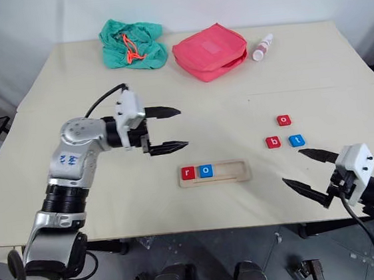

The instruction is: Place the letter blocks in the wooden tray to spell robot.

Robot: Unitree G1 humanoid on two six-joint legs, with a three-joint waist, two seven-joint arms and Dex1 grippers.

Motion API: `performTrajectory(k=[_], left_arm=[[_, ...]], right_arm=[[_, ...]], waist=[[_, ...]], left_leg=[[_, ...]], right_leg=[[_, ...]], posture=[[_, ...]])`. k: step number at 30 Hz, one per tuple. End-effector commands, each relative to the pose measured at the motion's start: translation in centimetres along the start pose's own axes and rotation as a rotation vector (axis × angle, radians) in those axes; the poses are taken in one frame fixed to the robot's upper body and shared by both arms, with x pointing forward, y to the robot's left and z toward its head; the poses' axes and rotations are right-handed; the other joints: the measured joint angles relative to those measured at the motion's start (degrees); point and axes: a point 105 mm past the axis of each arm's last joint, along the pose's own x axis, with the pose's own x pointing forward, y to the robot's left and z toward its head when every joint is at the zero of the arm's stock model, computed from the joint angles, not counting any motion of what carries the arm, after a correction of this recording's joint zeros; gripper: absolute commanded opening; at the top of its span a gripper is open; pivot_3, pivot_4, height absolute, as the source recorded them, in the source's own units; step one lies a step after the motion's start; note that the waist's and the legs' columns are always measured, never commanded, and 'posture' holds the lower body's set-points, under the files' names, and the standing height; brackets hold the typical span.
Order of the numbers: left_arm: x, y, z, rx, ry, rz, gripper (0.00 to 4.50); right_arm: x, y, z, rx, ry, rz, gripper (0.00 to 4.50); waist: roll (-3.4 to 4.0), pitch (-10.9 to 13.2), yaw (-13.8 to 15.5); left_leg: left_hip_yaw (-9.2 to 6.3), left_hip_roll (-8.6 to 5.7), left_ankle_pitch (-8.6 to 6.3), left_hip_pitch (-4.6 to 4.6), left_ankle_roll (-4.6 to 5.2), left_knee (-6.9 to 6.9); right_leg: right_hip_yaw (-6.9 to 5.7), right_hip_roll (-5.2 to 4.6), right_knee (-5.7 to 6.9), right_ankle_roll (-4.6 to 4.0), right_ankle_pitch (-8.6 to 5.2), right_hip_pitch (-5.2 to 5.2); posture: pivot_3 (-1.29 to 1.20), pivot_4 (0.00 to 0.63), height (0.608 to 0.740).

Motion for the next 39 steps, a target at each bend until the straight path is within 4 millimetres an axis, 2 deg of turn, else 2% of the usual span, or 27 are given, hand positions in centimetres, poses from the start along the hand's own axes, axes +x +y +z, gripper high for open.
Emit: performTrajectory(k=[1,4,8,12,16,20,26,29,39], left_arm=[[-2.5,-1.3,0.2,0.034,-0.102,-0.027,4.47],[-4.3,-2.4,-0.5,0.028,-0.167,-0.025,4.47],[-5.6,-3.7,-1.9,0.011,-0.173,0.003,4.47],[-7.2,-6.7,-5.0,-0.04,-0.194,0.002,4.47],[-8.4,-7.7,-6.8,-0.077,-0.19,-0.018,4.47],[-9.0,-8.3,-8.1,-0.082,-0.176,-0.04,4.47],[-9.6,-8.1,-9.0,-0.064,-0.159,-0.032,4.47],[-9.7,-7.3,-8.8,-0.053,-0.173,-0.007,4.47],[-9.5,-7.0,-8.3,-0.031,-0.194,-0.023,4.47]], right_arm=[[0.1,-0.9,-0.2,0.02,-0.026,-0.174,4.5],[0.0,-0.2,-0.6,0.06,-0.032,-0.242,4.5],[-0.3,0.1,-1.4,0.114,0.002,-0.332,4.5],[0.7,2.2,-2.4,0.19,0.077,-0.286,4.5],[1.2,2.5,-1.6,0.18,0.026,-0.299,4.5],[1.4,2.8,-1.7,0.183,0.024,-0.305,4.5],[1.3,2.5,-1.9,0.198,0.018,-0.338,4.5],[1.2,2.6,-2.1,0.209,0.02,-0.343,4.5],[0.8,2.5,-2.9,0.241,0.032,-0.378,4.5]], waist=[[0.03,0.0,0.1],[0.05,0.0,0.2],[0.05,0.0,0.5],[0.12,0.0,0.0],[0.11,0.0,0.1],[0.11,0.0,0.4],[0.11,0.0,0.1],[0.11,0.0,0.1],[0.11,0.0,0.1]], left_leg=[[-0.02,0.01,0.0,0.0,0.0,-0.03],[-0.08,0.01,0.0,-0.03,-0.01,-0.06],[-0.17,-0.09,0.0,-0.08,0.01,0.07],[-0.1,-0.06,0.0,0.08,0.01,-0.04],[0.0,0.0,0.0,0.07,0.0,-0.02],[-0.04,-0.05,0.0,0.09,0.01,0.03],[-0.01,-0.04,0.0,0.1,0.02,0.01],[0.02,-0.04,0.0,0.1,0.02,0.0],[0.01,-0.04,0.0,0.1,0.02,0.0]], right_leg=[[0.0,0.0,0.02,0.0,0.0,-0.01],[-0.01,0.0,0.12,0.0,0.0,-0.1],[0.04,-0.03,0.1,0.0,0.0,-0.02],[0.16,-0.02,0.1,0.0,0.0,0.02],[0.17,0.02,0.1,0.0,0.0,-0.03],[0.18,-0.01,0.11,0.0,0.0,0.01],[0.16,0.0,0.15,0.0,0.0,-0.01],[0.17,0.0,0.16,0.0,0.0,-0.03],[0.18,0.0,0.22,0.0,0.0,-0.04]], posture=[[0.0,0.15,0.74],[0.0,0.15,0.74],[0.0,0.15,0.74],[0.0,0.15,0.74],[0.0,0.15,0.74],[0.0,0.15,0.74],[0.0,0.15,0.74],[0.0,0.15,0.74],[0.0,0.15,0.74]])
